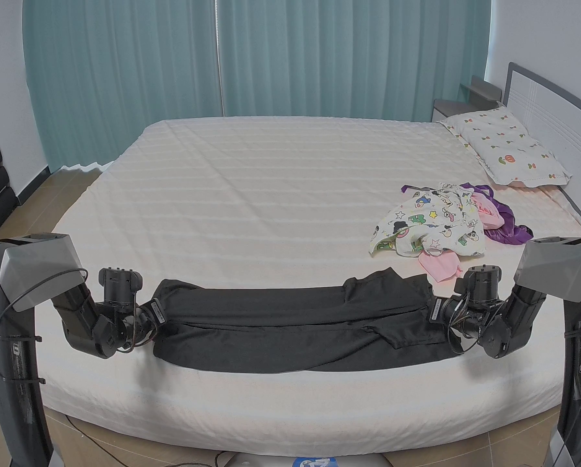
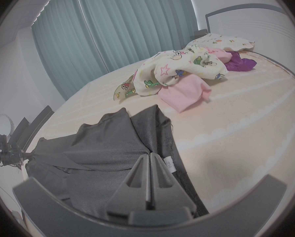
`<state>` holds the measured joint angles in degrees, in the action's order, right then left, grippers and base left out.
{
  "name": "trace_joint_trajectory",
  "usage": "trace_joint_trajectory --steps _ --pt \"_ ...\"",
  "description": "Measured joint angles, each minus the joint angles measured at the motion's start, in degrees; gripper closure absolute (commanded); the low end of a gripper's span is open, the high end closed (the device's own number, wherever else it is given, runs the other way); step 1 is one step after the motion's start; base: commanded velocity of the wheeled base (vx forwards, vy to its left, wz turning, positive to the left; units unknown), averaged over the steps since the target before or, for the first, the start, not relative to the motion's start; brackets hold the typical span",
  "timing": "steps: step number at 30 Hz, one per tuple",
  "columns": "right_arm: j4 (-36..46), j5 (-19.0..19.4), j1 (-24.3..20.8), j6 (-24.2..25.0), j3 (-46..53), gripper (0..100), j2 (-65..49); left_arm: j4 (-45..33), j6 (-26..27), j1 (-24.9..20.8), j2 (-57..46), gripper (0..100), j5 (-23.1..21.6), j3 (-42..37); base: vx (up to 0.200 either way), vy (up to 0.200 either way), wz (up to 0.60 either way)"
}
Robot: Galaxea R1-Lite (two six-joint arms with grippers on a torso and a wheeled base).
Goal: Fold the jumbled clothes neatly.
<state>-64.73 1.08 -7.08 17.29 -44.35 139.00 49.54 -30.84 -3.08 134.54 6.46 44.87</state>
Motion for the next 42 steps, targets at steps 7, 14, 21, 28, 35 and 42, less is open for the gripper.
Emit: trace_joint_trajectory --steps 7,14,21,28,35,42 --pt "0.0 0.2 -0.3 0.0 0.2 0 1.1 0.9 -0.2 -0.8 1.1 0 0.0 -0.8 0.000 0.000 0.00" --pt "-0.4 0.7 0.8 1.4 0.2 0 -0.1 3.9 -0.6 -1.0 0.9 0 0.0 -2.1 0.000 0.000 0.00" --pt "0.5 2.7 3.2 4.5 0.2 0 -4.2 4.9 -5.7 -0.5 -2.0 0 0.0 -4.0 0.000 0.000 0.00" --pt "5.5 4.8 1.6 10.7 -1.4 0 -6.7 4.6 -14.2 -0.3 -7.6 0 -0.3 -5.8 0.000 0.000 0.00" --pt "11.4 6.2 -0.5 12.4 -6.7 0 -6.5 4.4 -20.4 -0.3 -10.4 0 -0.5 -6.7 0.000 0.000 0.00" --pt "23.8 6.8 -2.5 13.2 -20.0 0 -2.6 4.6 -27.8 -0.5 -11.9 0 -3.9 -8.5 0.000 0.000 0.00"
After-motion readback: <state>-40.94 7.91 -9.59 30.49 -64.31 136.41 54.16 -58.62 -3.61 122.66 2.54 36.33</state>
